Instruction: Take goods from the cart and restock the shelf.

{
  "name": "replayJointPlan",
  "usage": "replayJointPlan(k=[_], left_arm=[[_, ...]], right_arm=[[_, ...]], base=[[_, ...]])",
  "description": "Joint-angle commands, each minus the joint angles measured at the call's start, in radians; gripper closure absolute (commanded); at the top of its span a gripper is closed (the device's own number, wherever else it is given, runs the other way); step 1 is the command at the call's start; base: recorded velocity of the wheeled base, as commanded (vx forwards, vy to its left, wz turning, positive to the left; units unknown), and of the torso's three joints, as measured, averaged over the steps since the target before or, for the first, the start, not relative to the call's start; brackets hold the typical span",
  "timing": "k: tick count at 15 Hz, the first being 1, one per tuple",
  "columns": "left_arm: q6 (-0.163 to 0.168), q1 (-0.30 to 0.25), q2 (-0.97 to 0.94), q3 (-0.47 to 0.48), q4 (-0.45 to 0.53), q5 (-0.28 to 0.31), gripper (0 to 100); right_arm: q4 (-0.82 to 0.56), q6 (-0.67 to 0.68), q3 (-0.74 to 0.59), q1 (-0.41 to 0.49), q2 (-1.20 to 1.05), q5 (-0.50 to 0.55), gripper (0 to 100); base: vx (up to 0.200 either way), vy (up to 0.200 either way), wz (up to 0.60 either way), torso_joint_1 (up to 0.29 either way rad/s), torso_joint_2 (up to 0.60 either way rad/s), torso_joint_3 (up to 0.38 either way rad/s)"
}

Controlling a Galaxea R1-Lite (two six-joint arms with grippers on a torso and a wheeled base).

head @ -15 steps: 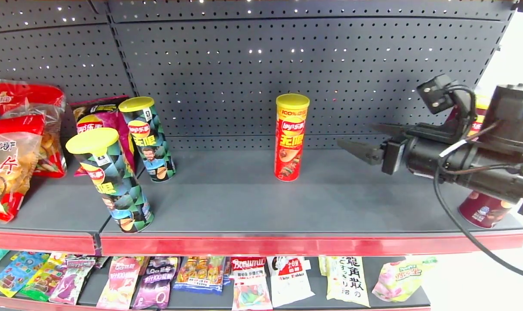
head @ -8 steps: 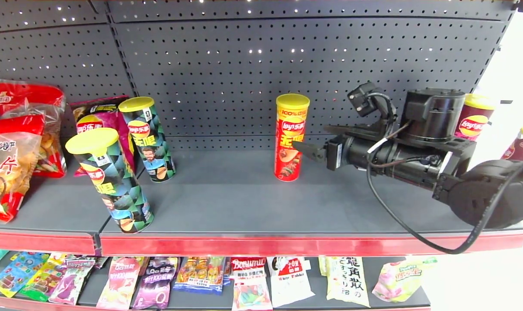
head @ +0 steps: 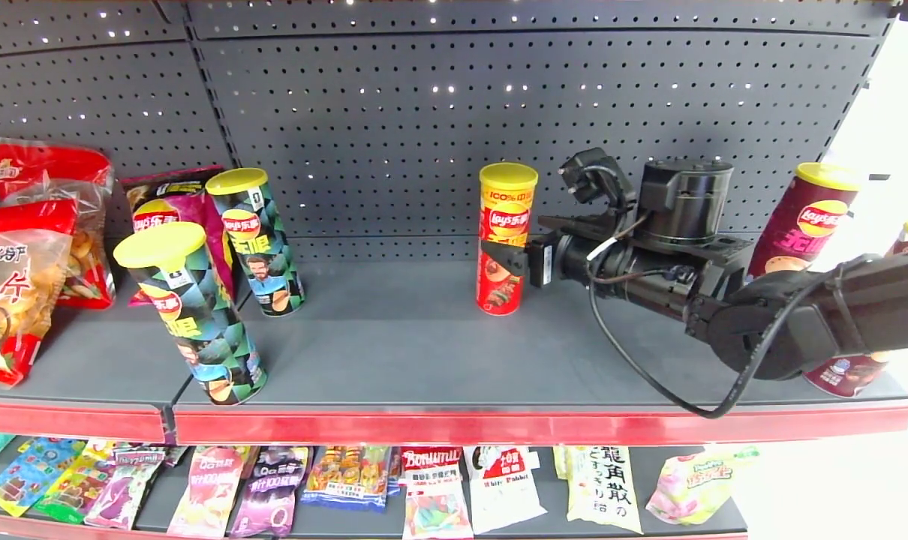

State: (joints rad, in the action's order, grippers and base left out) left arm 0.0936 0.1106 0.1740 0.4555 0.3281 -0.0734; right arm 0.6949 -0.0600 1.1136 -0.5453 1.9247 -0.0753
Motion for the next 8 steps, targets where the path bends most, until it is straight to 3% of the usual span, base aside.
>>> replayJointPlan(k=[1, 8], left_arm=[[0.0, 0.0, 0.002, 0.002, 0.0, 0.0, 100], [0.003, 0.0, -0.002, 0.002, 0.0, -0.014, 100]], right_arm=[[0.0, 0.0, 0.029, -0.001, 0.036, 0.005, 0], [0.0, 0.0, 0.14, 0.004, 0.135, 0.06, 0]], base=[[0.0, 0.0, 0.0, 0.0, 0.0, 0.0], [0.0, 0.0, 0.0, 0.0, 0.0, 0.0]])
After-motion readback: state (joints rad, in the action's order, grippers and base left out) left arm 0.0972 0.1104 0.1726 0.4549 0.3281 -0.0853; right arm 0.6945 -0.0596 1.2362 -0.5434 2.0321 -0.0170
